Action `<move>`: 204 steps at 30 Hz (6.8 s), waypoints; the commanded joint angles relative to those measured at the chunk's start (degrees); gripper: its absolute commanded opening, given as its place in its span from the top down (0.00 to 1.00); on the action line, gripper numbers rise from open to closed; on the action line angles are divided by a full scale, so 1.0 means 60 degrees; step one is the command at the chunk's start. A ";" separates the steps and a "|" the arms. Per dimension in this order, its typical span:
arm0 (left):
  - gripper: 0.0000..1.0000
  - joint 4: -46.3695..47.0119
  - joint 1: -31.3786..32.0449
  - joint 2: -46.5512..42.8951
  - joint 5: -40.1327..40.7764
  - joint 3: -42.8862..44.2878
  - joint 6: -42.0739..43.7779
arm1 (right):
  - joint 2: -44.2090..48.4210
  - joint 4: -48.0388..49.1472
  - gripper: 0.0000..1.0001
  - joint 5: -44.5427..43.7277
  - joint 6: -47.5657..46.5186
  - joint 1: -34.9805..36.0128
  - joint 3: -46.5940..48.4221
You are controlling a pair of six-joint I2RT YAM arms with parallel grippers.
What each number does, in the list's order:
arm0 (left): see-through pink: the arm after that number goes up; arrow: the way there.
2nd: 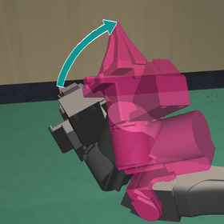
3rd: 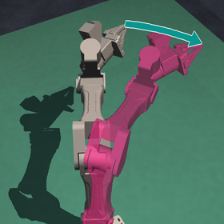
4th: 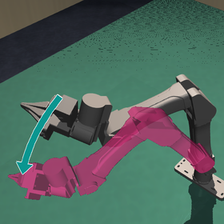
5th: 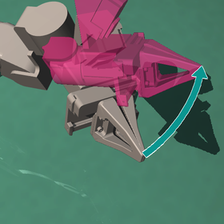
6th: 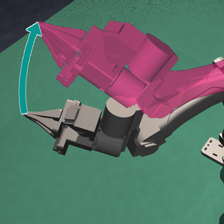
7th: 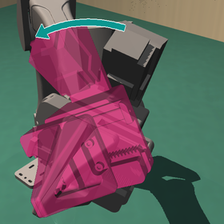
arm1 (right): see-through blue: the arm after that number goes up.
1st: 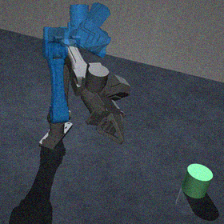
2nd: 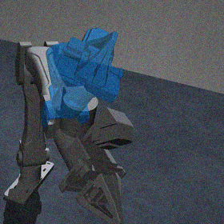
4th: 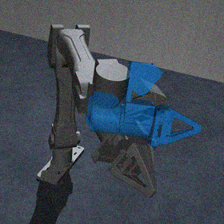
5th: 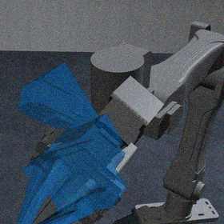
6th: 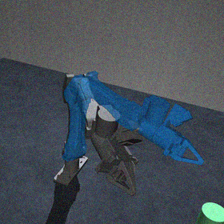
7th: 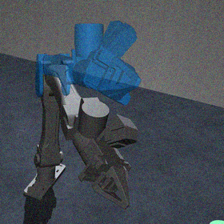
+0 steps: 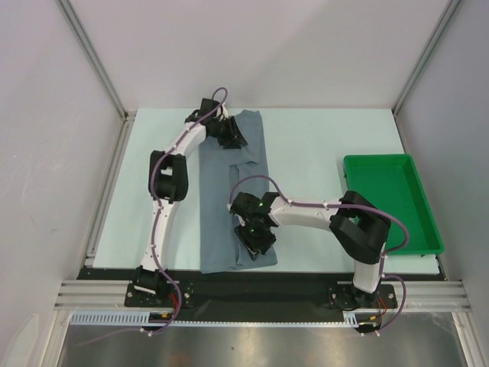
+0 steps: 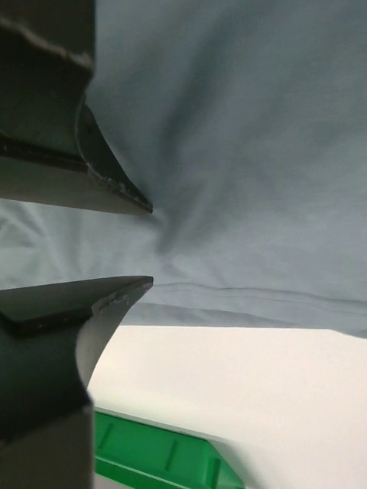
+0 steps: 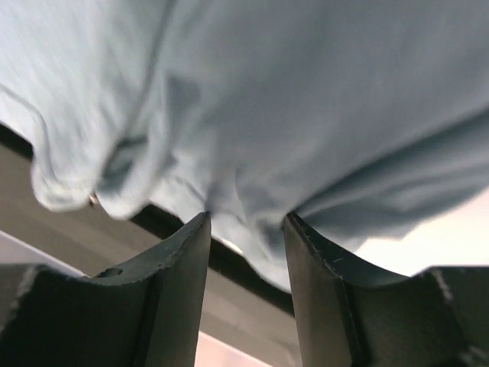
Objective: Fold and stack the t-shirts
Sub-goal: Fold the tshirt
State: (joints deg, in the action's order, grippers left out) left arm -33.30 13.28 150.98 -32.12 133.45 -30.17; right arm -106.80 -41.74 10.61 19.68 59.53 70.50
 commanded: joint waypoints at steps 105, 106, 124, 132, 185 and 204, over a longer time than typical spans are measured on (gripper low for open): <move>0.57 -0.0676 -0.1861 -1.4806 0.1413 -1.4345 0.1675 | 0.0484 0.0686 1.00 0.1557 0.1143 0.0845 0.0541; 0.57 -0.0661 -0.1861 -1.4821 0.1398 -1.4360 0.1674 | 0.0660 0.0889 1.00 0.1470 0.1158 0.0845 0.0453; 0.57 -0.0442 -0.1876 -1.4572 0.1339 -1.4726 0.1792 | -0.0467 0.1155 0.73 0.2495 0.0909 0.0831 0.0556; 0.53 -0.0324 -0.1861 -1.4587 0.1354 -1.4784 0.1236 | 0.1653 0.0424 0.46 0.1587 0.1436 -0.0076 0.0511; 0.55 -0.3108 0.0775 -1.9786 0.3039 -2.0146 -0.5781 | 0.4338 0.3836 0.46 0.3725 0.3692 -0.2539 -0.5758; 0.88 -0.2463 0.0805 -2.0621 0.2688 -2.0439 -0.6133 | 0.4354 0.3938 0.52 0.3080 0.4600 -0.2085 -0.5876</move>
State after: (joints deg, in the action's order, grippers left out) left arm -50.35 17.89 28.36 -16.71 11.77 -64.51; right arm -81.08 -19.33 30.30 45.08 45.12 35.62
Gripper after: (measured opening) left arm 0.136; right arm 0.488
